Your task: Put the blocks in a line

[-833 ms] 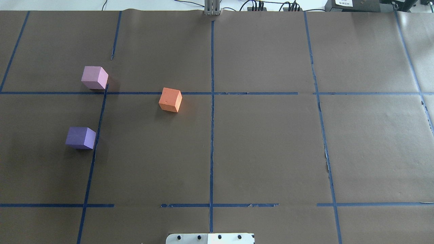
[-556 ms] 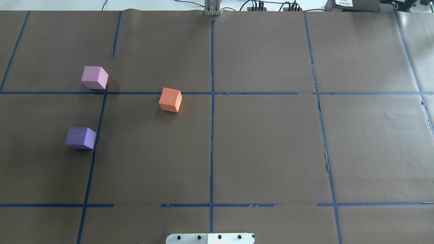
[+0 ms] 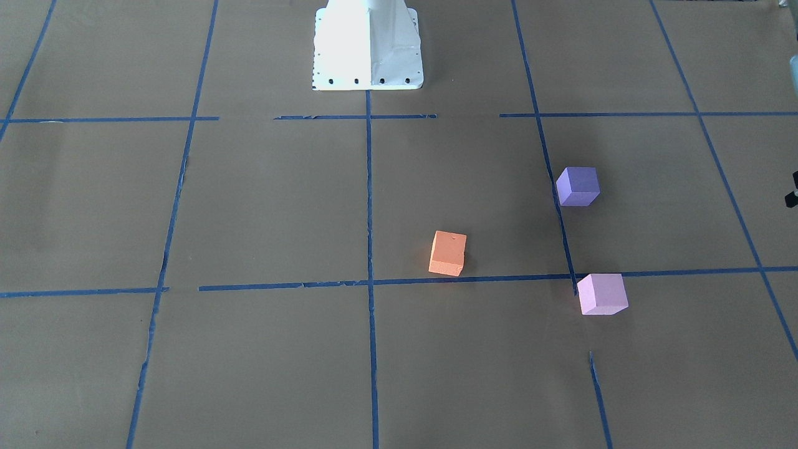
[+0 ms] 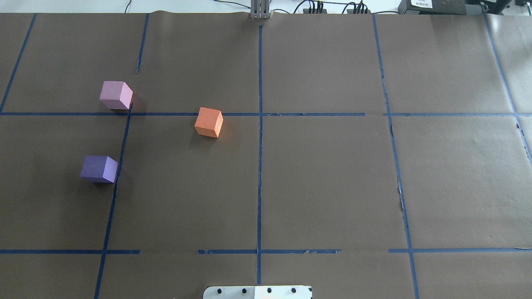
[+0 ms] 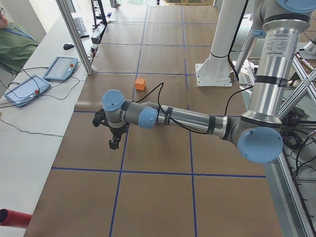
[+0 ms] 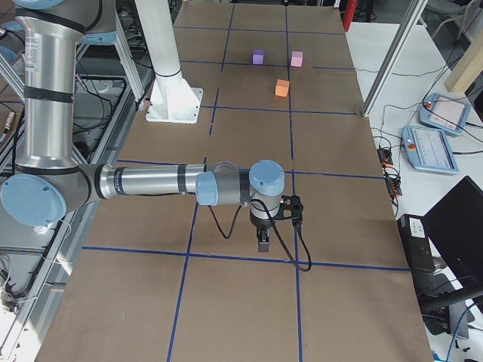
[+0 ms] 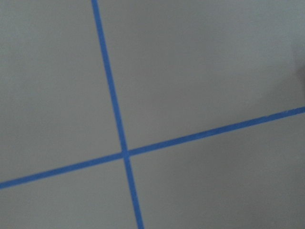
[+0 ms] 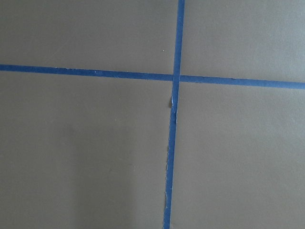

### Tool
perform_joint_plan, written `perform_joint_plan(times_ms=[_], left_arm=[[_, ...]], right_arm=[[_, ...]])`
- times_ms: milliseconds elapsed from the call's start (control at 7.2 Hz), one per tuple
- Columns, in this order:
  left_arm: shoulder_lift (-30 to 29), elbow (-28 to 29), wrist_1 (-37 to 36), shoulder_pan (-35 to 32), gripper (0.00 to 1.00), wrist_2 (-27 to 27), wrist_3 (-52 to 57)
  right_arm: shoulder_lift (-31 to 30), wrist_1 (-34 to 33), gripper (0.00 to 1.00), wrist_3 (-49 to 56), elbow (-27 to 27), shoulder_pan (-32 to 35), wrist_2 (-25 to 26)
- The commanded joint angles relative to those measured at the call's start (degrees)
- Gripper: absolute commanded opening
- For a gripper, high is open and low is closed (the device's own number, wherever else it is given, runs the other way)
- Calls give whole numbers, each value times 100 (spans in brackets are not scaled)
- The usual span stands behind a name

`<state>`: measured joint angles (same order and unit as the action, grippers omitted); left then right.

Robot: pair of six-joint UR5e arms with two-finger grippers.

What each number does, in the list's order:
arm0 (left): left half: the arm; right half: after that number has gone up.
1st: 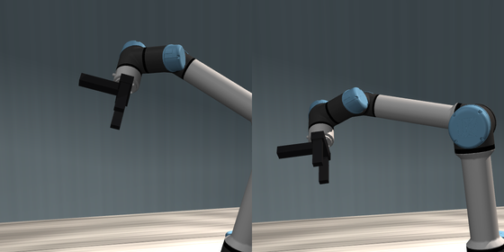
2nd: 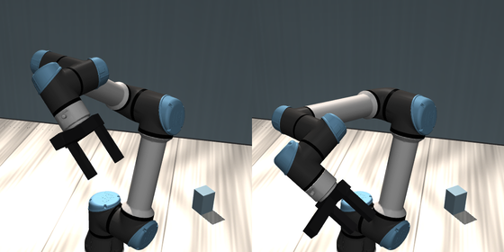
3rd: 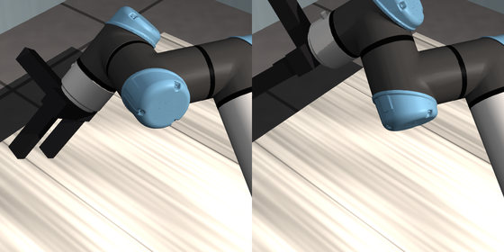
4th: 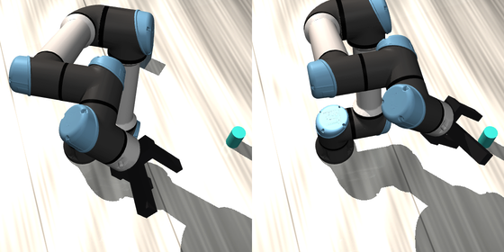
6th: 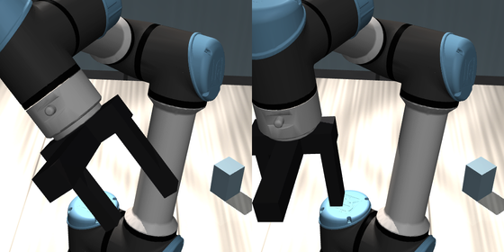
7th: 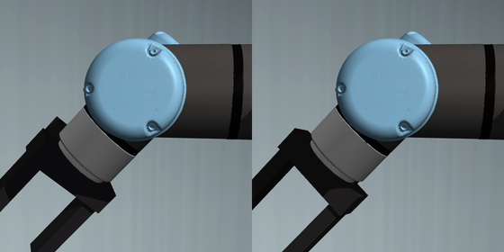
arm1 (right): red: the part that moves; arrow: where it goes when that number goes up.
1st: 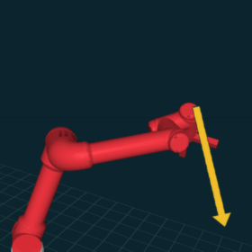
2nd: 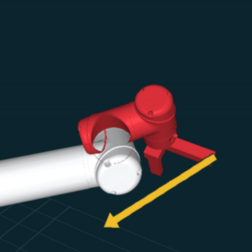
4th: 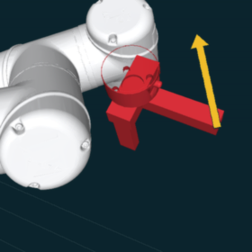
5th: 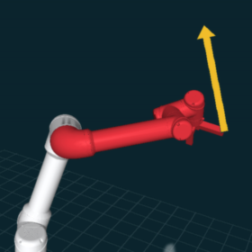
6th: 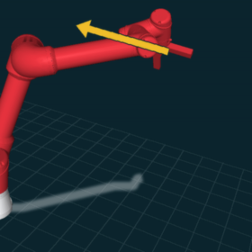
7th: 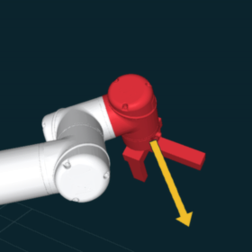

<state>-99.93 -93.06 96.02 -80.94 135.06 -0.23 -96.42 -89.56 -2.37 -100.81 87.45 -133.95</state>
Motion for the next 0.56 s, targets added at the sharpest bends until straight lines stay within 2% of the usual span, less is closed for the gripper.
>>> perform_joint_plan(times_ms=[0,139,278,417], left_arm=[[-602,-211,22,689,100,20,-1164],[-885,-238,92,1320,100,-32,-2199],[-1331,-169,406,1813,100,-50,-2670],[-1692,-133,496,2427,100,-563,-3475]], right_arm=[[0,0,100,0,0,0,0],[0,0,100,0,-9,0,0],[0,0,100,0,0,0,0],[0,0,100,0,0,0,0]])
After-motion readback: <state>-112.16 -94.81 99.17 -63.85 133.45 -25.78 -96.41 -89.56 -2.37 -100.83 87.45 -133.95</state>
